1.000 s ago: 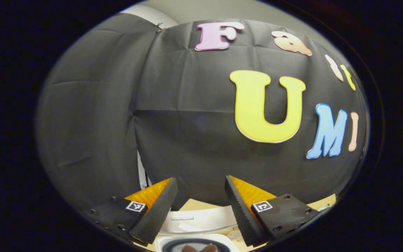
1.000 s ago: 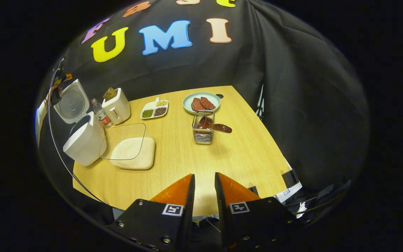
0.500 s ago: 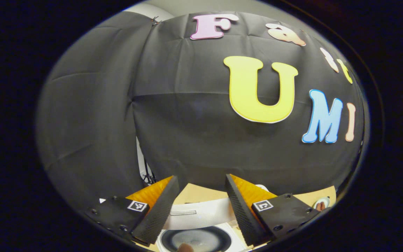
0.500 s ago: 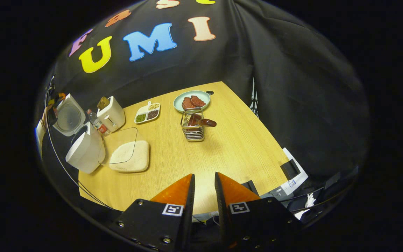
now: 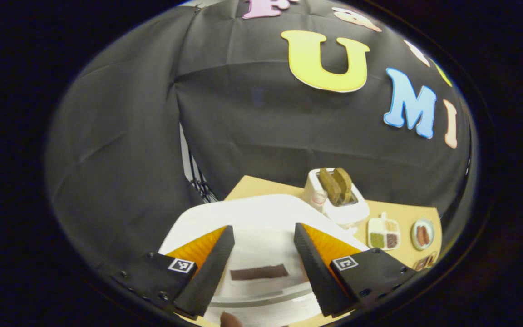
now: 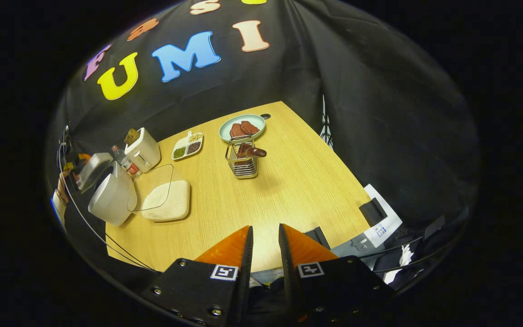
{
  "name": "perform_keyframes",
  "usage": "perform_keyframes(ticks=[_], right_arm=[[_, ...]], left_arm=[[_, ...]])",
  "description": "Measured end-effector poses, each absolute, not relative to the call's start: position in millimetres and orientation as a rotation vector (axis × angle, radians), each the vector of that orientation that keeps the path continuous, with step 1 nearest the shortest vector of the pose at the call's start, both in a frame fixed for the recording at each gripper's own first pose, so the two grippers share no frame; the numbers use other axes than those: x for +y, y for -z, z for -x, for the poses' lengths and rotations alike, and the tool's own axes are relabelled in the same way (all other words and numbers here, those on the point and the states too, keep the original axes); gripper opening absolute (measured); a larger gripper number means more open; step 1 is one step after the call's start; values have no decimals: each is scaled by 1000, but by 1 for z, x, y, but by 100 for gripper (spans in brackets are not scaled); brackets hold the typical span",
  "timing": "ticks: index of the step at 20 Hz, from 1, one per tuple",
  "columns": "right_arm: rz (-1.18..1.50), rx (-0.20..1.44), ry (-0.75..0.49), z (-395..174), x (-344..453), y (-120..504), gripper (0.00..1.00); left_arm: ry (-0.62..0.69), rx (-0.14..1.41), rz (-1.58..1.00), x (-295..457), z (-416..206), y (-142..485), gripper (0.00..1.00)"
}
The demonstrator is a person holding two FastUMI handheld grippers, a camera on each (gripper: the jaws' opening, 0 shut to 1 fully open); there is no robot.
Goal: Close the left gripper, press the button to open the rice cooker; take a wooden spoon from the chopstick holder with the right hand, scoop a spoonful of rice and pour it into the rice cooker, then put the wooden spoon back into the chopstick holder.
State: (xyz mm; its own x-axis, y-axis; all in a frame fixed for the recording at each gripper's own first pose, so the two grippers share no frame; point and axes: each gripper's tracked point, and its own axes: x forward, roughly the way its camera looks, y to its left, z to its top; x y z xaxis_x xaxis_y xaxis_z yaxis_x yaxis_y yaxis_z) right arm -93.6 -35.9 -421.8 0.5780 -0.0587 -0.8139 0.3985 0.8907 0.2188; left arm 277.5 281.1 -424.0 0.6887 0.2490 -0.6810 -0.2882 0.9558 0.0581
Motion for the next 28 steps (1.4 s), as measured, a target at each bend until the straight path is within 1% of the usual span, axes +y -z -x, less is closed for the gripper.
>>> perform_keyframes(ticks=[1, 2, 4, 5, 6, 8, 9, 11, 12, 13, 15, 16, 17, 21, 22, 23, 25, 27, 28], right_arm=[[-399, 933, 269, 95, -35, 425, 33], [-398, 945, 262, 95, -33, 427, 33], [-401, 965, 241, 92, -26, 431, 34], [-400, 967, 228, 87, -21, 431, 33], [-392, 967, 213, 83, -16, 430, 33], [-373, 966, 183, 75, -5, 429, 33], [-368, 967, 170, 71, 0, 430, 33], [-358, 973, 151, 70, 8, 431, 33], [-356, 977, 146, 69, 11, 431, 33], [-357, 980, 144, 69, 11, 428, 33], [-359, 977, 143, 66, 17, 431, 34], [-356, 975, 143, 64, 17, 430, 34], [-357, 975, 141, 63, 19, 429, 33], [-350, 966, 134, 59, 20, 423, 33], [-345, 962, 129, 58, 21, 419, 33], [-340, 955, 124, 56, 22, 414, 33], [-325, 935, 109, 49, 24, 401, 33], [-300, 904, 81, 41, 27, 382, 33], [-279, 880, 69, 34, 28, 371, 24]], left_arm=[[-294, 741, 28, 276, -273, 427, 96], [-291, 719, 0, 272, -267, 425, 92], [-292, 678, -59, 266, -261, 418, 95], [-300, 670, -86, 266, -259, 417, 92], [-308, 665, -110, 267, -256, 417, 95], [-350, 680, -147, 275, -250, 422, 92], [-362, 692, -119, 278, -236, 429, 95], [-381, 788, 7, 257, -212, 467, 92], [-414, 729, 59, 257, -212, 465, 89], [-420, 672, 79, 255, -218, 461, 89], [-406, 682, 50, 249, -205, 471, 94], [-399, 679, 51, 248, -205, 468, 95], [-391, 680, 55, 246, -205, 465, 90], [-338, 719, -7, 239, -190, 460, 94], [-328, 721, -15, 236, -186, 457, 96], [-318, 714, -8, 230, -181, 452, 99], [-296, 681, 41, 215, -169, 434, 100], [-260, 642, 123, 192, -150, 407, 99], [-240, 616, 167, 181, -142, 390, 99]])
